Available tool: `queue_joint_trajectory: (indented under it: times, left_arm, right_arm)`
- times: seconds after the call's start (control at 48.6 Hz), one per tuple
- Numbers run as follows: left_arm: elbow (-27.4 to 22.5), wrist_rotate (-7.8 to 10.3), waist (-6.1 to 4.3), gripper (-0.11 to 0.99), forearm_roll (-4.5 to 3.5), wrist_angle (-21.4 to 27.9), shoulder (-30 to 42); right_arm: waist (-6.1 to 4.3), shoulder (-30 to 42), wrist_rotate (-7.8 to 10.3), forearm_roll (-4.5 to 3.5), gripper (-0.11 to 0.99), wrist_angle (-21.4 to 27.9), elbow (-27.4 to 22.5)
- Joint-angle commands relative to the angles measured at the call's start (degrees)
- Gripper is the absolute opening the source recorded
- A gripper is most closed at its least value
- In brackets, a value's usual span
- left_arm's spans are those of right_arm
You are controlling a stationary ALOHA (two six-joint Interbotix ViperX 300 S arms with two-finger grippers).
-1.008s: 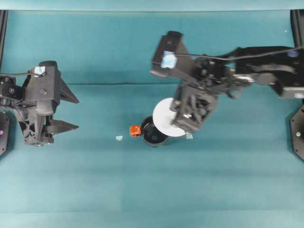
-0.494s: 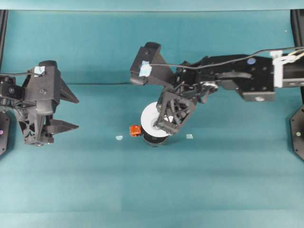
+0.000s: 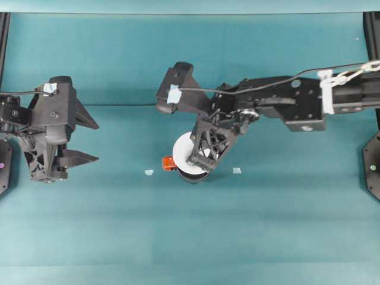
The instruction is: Put the paper cup into the moved red handle cup holder.
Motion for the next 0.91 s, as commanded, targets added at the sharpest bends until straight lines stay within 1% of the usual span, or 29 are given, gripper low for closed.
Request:
queue_joint_trajectory:
  times: [0.0,0.185,0.329,0.35,0.555,0.679,0.843,0.885]
  left_arm:
    - [-1.23,-0.09,0.09,0.83,0.09,-0.35,-0.18]
    - [-1.23,-0.09,0.00,0.83,0.18,-0.35,-0.18]
    - [-1.14,-0.09,0.09,0.83,0.09,-0.35,-0.18]
    - [-1.23,-0.09,0.00,0.83,0.18,-0.35,-0.18]
    - [-1.41,-0.09,-0.09,0.83,0.09,-0.35,-0.18]
    - [-1.41,-0.09,-0.09,0.83,0.18,-0.35,-0.18]
    - [-1.41,-0.09,-0.18,0.83,0.09,-0.35,-0.18]
    - [-1.41,-0.09,-0.18,0.83,0.09,-0.35,-0.18]
  right_arm:
    - [0.44,0.26,-0.18,-0.09,-0.10,-0.35,-0.79]
    - [0.70,0.97,-0.18,-0.09,-0.10,-0.44,-0.62]
    - [0.97,1.23,-0.09,-0.09,-0.10,-1.23,-0.62]
    - [1.05,1.14,-0.09,-0.09,-0.10,-1.23,-0.62]
    - [1.32,1.23,-0.09,-0.09,-0.10,-0.97,-0.70]
    - [1.23,1.14,0.00,-0.09,-0.10,-0.97,-0.62]
    - [1.32,1.14,0.09,-0.09,-0.10,-1.05,-0.70]
    - [1.32,1.23,0.09,0.18,-0.10,-1.14,-0.70]
